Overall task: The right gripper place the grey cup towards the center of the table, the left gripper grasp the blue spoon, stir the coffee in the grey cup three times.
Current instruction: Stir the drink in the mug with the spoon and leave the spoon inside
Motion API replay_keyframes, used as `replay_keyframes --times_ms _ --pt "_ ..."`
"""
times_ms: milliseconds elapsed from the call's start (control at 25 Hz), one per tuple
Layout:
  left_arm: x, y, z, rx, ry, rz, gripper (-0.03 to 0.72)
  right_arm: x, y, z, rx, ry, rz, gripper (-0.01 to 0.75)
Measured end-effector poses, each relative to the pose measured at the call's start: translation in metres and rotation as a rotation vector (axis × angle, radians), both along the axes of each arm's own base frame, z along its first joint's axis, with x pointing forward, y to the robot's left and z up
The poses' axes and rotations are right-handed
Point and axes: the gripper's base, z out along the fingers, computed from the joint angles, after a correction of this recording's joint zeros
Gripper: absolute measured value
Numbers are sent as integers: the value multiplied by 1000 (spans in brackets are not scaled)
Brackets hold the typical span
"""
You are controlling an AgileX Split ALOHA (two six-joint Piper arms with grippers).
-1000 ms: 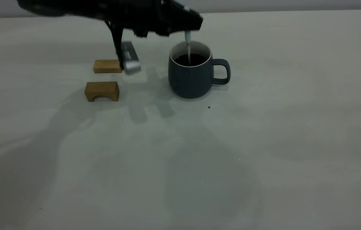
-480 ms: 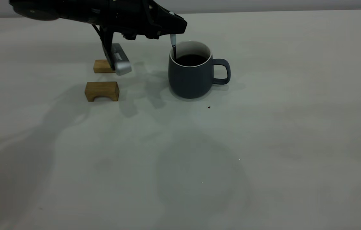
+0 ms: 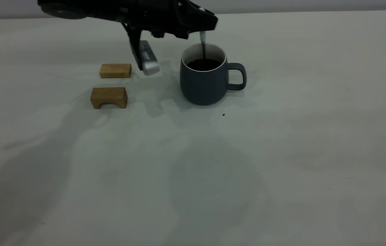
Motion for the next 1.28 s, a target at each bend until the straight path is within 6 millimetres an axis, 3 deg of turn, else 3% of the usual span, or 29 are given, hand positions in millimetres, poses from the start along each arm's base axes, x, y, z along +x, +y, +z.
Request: replay_keyframes --times_ms 280,600,800,1000,1280 --pt "-11 -7 6 -108 11 -125 116 0 0 0 0 0 0 470" --pt "-7 25 6 -108 7 -175 116 0 0 0 0 0 0 470" --pt "0 29 6 -110 7 -89 116 0 0 0 0 0 0 470" --pt "3 21 1 -112 12 -51 116 0 0 0 0 0 0 470" --pt "-13 -4 -15 -111 42 -154 116 0 0 0 0 0 0 470"
